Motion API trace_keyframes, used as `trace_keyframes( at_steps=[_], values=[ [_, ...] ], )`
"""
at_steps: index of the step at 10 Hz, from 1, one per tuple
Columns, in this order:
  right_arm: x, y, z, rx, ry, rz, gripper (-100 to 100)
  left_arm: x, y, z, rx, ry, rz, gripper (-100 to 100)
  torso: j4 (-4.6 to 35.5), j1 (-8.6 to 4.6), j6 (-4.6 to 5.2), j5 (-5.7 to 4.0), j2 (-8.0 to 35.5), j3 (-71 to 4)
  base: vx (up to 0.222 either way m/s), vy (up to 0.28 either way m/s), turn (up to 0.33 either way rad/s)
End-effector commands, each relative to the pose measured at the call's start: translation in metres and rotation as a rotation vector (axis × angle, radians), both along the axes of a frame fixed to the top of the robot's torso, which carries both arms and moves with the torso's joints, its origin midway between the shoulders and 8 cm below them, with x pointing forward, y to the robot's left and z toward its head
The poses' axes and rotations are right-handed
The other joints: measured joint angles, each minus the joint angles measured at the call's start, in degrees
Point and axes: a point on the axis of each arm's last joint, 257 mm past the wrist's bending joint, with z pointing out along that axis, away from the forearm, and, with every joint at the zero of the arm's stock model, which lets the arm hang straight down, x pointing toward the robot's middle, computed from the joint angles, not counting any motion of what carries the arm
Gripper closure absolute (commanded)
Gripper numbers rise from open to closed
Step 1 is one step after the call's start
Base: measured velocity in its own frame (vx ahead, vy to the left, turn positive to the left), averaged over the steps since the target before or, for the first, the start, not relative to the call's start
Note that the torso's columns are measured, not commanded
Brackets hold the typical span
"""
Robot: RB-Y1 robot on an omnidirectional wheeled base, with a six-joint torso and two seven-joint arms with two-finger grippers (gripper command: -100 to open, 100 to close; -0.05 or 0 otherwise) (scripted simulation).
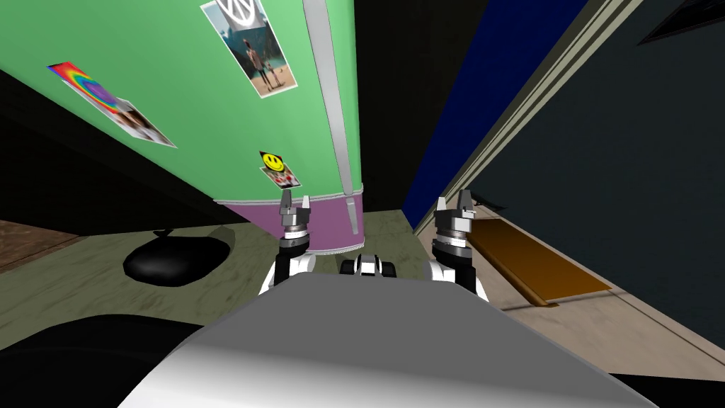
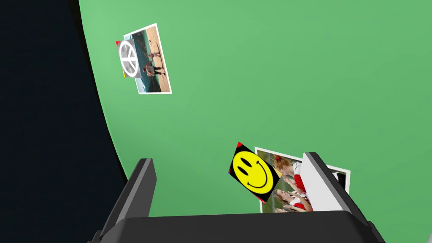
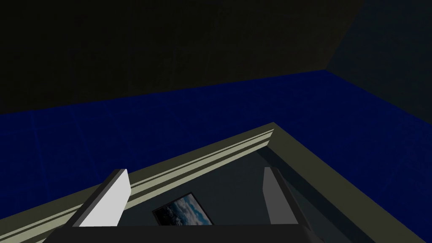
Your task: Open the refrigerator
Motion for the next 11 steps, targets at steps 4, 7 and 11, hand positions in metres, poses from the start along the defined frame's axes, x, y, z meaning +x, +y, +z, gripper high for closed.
trace_keyframes(
  at_steps=[4,7,11],
  values=[
    [0.000,0.000,0.000,0.000,0.000,0.000,0,0.012,0.007,-0.028,0.030,0.027,0.010,-100,0.04,0.20,0.00,0.06,0.15,0.08,0.032,-0.082,0.025],
    [0.000,0.000,0.000,0.000,0.000,0.000,0,0.018,0.011,-0.042,0.037,0.039,0.020,-100,0.02,0.12,0.00,0.03,0.05,0.02,0.042,-0.087,0.031],
    [0.000,0.000,0.000,0.000,0.000,0.000,0,0.026,0.018,-0.064,0.050,0.058,0.033,-100,0.02,0.09,0.00,0.03,0.06,0.03,0.046,-0.085,0.029]
  ],
)
